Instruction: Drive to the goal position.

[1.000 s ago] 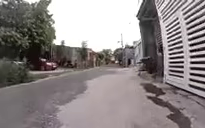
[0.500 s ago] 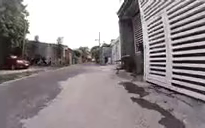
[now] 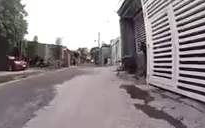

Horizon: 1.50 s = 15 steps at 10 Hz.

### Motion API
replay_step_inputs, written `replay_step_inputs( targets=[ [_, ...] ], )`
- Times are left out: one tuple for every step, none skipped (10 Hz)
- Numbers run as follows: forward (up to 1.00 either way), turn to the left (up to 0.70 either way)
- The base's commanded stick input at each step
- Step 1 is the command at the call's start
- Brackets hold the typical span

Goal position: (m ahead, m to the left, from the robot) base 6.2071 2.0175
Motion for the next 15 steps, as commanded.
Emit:
replay_step_inputs(
  targets=[
    [0.70,0.33],
    [0.70,0.31],
    [0.70,0.25],
    [0.70,0.19],
    [0.70,0.13],
    [0.70,0.06],
    [0.70,0.00],
    [0.70,0.00],
    [0.70,0.00],
    [0.70,0.00],
    [0.70,0.00],
    [0.70,0.00],
    [0.70,0.00],
    [0.70,0.00],
    [0.70,0.00]
  ],
)
